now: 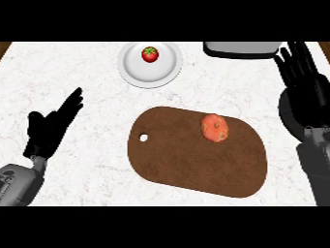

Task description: Pick the squash from the cutting board and place it in the pan

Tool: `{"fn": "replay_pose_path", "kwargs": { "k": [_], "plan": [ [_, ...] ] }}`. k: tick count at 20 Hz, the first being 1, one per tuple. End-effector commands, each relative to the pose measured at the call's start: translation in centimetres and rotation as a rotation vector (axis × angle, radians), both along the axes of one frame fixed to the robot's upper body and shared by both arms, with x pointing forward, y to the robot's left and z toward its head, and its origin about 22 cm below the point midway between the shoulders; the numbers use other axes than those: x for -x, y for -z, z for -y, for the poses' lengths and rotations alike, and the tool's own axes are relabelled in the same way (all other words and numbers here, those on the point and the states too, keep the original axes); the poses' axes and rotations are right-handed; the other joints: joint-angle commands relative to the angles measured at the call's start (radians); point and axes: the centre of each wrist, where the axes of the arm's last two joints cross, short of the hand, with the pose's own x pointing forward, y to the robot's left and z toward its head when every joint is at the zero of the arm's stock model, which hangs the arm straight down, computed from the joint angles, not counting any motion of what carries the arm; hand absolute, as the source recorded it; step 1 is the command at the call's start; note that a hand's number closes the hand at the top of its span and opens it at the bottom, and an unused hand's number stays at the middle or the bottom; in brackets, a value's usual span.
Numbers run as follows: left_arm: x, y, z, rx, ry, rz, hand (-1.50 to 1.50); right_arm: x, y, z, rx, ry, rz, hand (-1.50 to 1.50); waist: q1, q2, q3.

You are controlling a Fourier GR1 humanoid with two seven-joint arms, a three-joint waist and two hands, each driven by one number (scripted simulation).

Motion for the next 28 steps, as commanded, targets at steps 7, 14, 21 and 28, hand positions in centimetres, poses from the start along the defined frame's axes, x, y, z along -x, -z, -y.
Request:
{"fn": "replay_pose_path", "kwargs": {
  "k": [7, 14, 21, 28],
  "plan": [
    [-1.1, -2.6, 2.8, -0.018, 0.119, 0.116, 0.00, -3.1, -1.3, 2.1, 0.887, -0.196, -0.233, -1.50, 0.085, -0.004, -0.006],
    [-0.3, -4.3, 5.2, 0.008, 0.093, 0.113, 0.00, -4.4, 9.5, -2.1, 0.771, -0.210, -0.213, -1.50, 0.017, -0.019, 0.029],
    [1.0, -2.7, 3.0, 0.001, 0.069, 0.097, 0.00, -6.1, 6.5, -2.1, 1.150, -0.419, -0.296, -1.50, 0.002, -0.026, 0.026],
    [1.0, -3.3, 4.1, -0.002, 0.086, 0.099, 0.00, -9.4, 0.5, -7.3, 1.501, -0.600, -0.435, -1.50, 0.009, -0.027, 0.025]
  ]
}}
